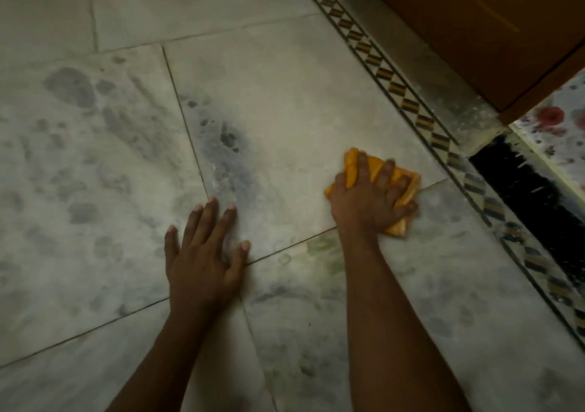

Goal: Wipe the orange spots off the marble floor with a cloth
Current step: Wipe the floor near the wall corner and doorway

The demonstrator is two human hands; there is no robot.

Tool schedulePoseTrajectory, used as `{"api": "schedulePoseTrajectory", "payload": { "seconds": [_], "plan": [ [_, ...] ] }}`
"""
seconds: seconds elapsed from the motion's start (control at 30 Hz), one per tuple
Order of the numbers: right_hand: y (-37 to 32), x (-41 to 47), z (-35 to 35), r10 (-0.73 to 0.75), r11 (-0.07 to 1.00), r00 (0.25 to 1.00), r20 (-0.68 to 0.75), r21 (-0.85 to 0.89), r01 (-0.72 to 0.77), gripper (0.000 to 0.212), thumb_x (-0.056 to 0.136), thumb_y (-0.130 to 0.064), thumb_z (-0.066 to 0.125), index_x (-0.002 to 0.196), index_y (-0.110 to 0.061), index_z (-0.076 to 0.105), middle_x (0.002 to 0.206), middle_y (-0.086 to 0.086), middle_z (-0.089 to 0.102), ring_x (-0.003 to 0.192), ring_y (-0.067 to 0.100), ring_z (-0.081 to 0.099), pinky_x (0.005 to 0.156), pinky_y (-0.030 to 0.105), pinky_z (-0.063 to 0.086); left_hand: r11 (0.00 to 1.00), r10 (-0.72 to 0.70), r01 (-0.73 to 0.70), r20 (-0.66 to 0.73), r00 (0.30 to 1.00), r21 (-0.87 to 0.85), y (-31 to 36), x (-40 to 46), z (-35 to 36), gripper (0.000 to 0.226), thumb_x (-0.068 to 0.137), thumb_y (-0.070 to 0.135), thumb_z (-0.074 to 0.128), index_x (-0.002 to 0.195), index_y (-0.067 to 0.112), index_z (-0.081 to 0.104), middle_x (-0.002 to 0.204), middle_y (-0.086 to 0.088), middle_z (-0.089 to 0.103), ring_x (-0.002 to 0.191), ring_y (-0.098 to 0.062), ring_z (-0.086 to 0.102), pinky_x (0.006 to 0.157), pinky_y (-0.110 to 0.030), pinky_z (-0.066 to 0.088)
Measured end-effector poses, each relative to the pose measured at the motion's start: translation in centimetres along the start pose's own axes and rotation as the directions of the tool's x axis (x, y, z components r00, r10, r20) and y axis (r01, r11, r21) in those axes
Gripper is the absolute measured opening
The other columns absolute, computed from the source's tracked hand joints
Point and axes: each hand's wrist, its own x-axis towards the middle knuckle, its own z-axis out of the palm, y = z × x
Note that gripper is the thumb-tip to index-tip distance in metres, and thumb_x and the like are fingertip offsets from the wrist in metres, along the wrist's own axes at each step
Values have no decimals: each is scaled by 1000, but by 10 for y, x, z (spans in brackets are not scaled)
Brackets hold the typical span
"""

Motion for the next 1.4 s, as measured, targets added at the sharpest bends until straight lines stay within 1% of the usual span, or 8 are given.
{"api": "schedulePoseTrajectory", "payload": {
  "seconds": [0.23,0.5,0.73,0.87,1.0,1.1,1.2,1.4],
  "plan": [
    [38,-127,11,-527,842,850,5,-136,523,66,92,-67,40,156,-58,27,174,-7,17,161,29,11,120,64,12,999,10,-8,58,998,-34,-1,8,-4,68,96,59,42,159,36,32,172,7,17,159,-19,15,124,-58,13],
    [24,-65,5,-71,992,997,26,-103,74,65,95,-70,31,158,-60,14,175,-6,9,161,34,1,120,71,10,997,25,-20,72,997,-69,-5,8,-2,71,94,62,37,159,37,31,173,7,14,159,-19,13,123,-59,8],
    [117,-190,0,-634,751,772,45,-205,628,67,94,-71,41,157,-61,19,174,-8,16,160,28,15,118,65,18,997,23,-18,61,998,-77,0,7,-8,69,93,59,37,157,34,37,172,4,21,158,-22,17,122,-60,9],
    [151,-132,-16,-365,906,927,-83,-263,332,68,91,-70,35,156,-53,33,170,1,32,156,36,27,115,68,27,996,25,-22,34,999,-92,1,2,-6,69,93,60,36,157,35,37,171,4,22,158,-22,17,122,-58,8],
    [93,-56,-21,156,988,987,-48,16,-156,69,95,-74,23,160,-53,15,176,-2,5,160,35,1,120,72,7,997,18,-15,36,999,-75,-4,9,1,69,93,62,35,157,38,33,172,6,19,158,-19,13,123,-57,7],
    [76,-103,2,-146,989,977,-157,-31,142,65,95,-64,34,157,-42,36,170,7,28,155,41,24,119,72,17,997,41,-38,45,998,-65,0,6,-1,69,93,63,33,158,38,32,172,6,19,158,-19,12,123,-59,7],
    [120,-206,13,-586,810,795,-155,-119,574,64,88,-65,51,150,-54,44,167,-2,38,155,33,32,118,67,23,996,34,-30,48,998,-86,0,4,-7,71,92,63,33,157,36,36,171,4,22,157,-20,15,123,-59,8],
    [160,-152,-10,-14,998,980,-198,-58,3,66,91,-71,32,155,-57,29,173,-2,21,159,34,11,115,70,17,956,284,-281,27,958,-87,-1,-7,0,73,90,49,34,151,11,50,163,-8,40,152,-30,35,121,-56,26]
  ]
}}
